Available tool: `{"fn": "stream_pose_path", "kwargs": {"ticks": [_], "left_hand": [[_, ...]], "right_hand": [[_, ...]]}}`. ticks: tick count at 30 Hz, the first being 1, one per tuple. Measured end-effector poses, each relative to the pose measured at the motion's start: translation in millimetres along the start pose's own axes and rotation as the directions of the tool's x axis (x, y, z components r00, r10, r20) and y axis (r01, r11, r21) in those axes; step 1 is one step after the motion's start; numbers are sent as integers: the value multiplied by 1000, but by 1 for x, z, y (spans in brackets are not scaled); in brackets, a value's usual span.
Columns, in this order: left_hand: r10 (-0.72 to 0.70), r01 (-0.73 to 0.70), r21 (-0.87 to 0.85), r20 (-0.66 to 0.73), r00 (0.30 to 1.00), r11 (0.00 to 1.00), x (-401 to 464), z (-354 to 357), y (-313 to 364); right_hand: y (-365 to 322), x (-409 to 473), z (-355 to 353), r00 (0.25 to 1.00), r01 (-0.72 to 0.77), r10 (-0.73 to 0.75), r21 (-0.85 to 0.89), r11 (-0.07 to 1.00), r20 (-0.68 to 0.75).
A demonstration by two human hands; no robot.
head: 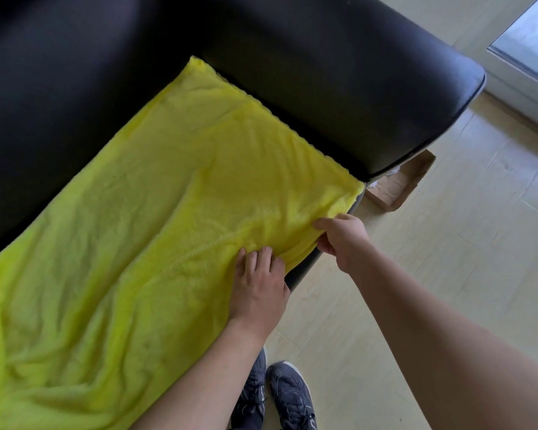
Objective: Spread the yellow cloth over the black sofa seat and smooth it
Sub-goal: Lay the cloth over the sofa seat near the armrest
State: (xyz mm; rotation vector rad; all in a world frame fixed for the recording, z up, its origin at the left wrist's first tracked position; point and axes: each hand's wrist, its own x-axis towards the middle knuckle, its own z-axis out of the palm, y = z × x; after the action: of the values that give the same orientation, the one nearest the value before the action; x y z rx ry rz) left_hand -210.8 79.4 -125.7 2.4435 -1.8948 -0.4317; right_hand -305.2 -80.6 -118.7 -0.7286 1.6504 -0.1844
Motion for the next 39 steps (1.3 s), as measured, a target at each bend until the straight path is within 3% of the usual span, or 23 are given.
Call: {"fn": "stream_pose_path", "kwargs": {"ticks": [8, 13, 17, 20, 26, 32, 37, 39], "left_hand": [[10, -11, -21, -20, 1000, 1000, -19, 3, -13], [-59, 55, -44, -105, 993, 998, -39, 6, -18], [-55, 37, -120, -147, 988, 992, -50, 8, -21], [-44, 35, -97, -94, 995, 995, -60, 5, -22], [-44, 44, -33, -10, 999, 998, -81, 10, -31], [-75, 74, -63, -6, 997, 995, -106, 8, -43], [-121, 140, -191, 107, 987, 972, -120, -14, -60], [-110, 137, -264, 115, 987, 955, -130, -22, -68]], "right_hand": [[12, 2, 0, 992, 97, -97, -6, 995, -87], [15, -9, 11, 997, 56, -51, 69, 996, -63], [32, -29, 26, 999, 3, -2, 28, 1000, -33], [58, -45, 37, 997, -75, 74, -23, 997, -29], [76, -63, 57, 976, -206, 214, 163, 965, -32], [78, -77, 75, 993, -118, 116, 93, 989, 19], [73, -74, 70, 995, -71, 69, -24, 997, -68], [69, -76, 69, 980, -136, 131, -24, 990, -151]]}}
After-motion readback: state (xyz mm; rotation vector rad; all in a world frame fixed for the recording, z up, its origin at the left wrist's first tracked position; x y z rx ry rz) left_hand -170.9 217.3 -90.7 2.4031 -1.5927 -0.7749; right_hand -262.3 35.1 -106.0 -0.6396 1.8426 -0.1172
